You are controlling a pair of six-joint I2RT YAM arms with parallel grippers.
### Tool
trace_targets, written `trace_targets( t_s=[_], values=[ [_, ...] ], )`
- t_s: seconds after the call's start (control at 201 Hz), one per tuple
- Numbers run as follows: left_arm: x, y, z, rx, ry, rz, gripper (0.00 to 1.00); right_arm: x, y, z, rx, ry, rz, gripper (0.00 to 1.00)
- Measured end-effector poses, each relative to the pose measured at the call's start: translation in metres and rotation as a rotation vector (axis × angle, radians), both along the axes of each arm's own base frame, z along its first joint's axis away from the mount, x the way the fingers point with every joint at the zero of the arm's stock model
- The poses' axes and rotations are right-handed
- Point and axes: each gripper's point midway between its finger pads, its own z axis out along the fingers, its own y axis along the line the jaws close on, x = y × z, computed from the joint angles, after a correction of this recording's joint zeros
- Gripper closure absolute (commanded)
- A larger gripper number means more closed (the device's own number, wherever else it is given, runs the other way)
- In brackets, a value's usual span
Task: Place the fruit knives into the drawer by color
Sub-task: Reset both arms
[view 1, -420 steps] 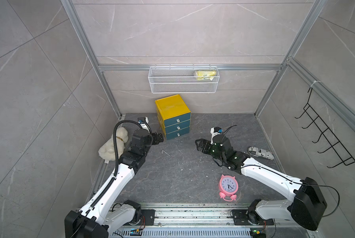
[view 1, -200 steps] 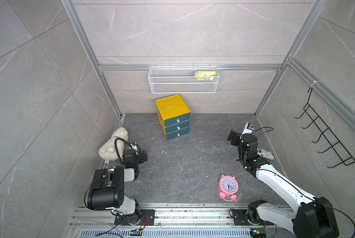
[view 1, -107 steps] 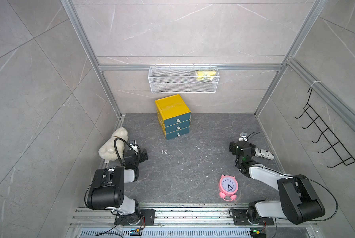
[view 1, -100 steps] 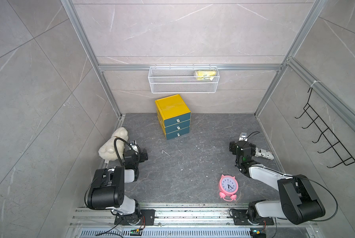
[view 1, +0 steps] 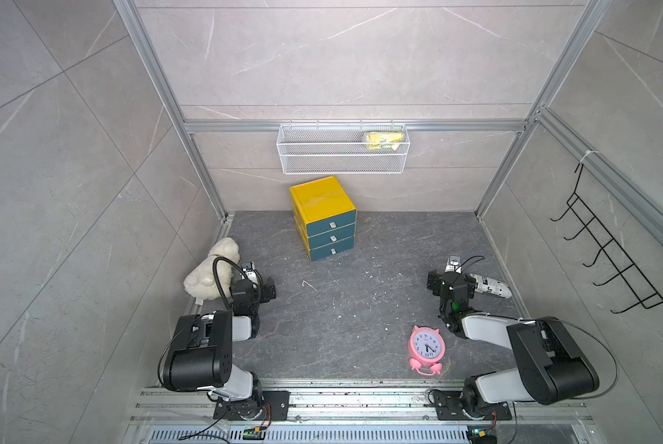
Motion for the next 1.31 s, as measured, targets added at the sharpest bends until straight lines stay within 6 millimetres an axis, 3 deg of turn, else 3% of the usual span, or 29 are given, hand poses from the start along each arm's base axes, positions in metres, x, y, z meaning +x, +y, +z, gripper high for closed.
trace_targets(
  t_s=[0.109, 0.319, 0.438, 1.309],
  values=[
    [0.0, 0.0, 0.0, 0.0, 0.0, 0.0, 0.0, 0.004, 0.008, -0.005, 0.024, 0.009, 0.051, 0.01],
    [0.0, 0.0, 0.0, 0.0, 0.0, 0.0, 0.0, 0.007, 0.014, 0.003, 0.068, -0.072, 0.109, 0.01],
    [0.0, 0.0, 0.0, 0.0, 0.0, 0.0, 0.0, 0.003, 0.018, -0.01, 0.073, -0.054, 0.149, 0.01],
    [0.0, 0.0, 0.0, 0.0, 0.0, 0.0, 0.0, 0.008, 0.02, -0.001, 0.095, -0.1, 0.178, 0.01]
  ],
)
